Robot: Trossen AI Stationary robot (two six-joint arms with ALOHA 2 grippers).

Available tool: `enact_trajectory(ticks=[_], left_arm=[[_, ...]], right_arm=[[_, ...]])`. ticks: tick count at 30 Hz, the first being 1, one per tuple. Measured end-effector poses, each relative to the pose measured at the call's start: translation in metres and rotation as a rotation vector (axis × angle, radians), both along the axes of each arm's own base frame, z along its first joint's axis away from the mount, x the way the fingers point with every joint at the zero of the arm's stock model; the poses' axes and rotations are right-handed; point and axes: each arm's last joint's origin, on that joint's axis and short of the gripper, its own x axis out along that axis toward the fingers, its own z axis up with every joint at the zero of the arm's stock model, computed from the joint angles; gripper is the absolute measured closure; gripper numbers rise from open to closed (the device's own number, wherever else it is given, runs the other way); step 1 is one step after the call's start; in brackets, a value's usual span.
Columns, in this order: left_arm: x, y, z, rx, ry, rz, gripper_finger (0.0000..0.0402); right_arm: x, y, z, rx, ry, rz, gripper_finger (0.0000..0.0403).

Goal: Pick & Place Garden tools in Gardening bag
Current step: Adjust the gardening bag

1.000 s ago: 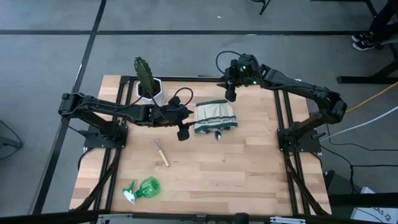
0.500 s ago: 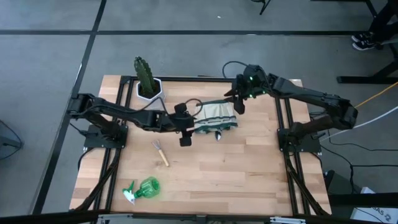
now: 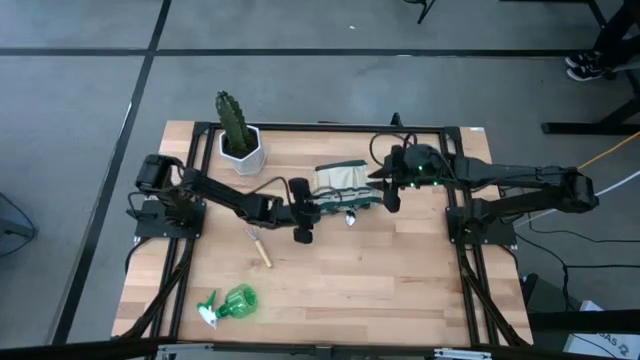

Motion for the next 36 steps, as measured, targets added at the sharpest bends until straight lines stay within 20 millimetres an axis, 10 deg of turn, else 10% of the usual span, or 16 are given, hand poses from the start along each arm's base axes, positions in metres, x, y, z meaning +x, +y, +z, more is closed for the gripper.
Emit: enact_trajectory(ticks=[14,36], left_arm=[[0.017,-0.013,-0.054,0.324,0.038,0.128,0.0178],[0.028,0.024,-0.055,0.406,0.069,0.128,0.0238]], right_arm=[[0.003,0.018,-0.007,0.002,-0.027,0.049,0.0282],[0.002,0.017,-0.008,-0.064,-0.01,0.061,0.0282]])
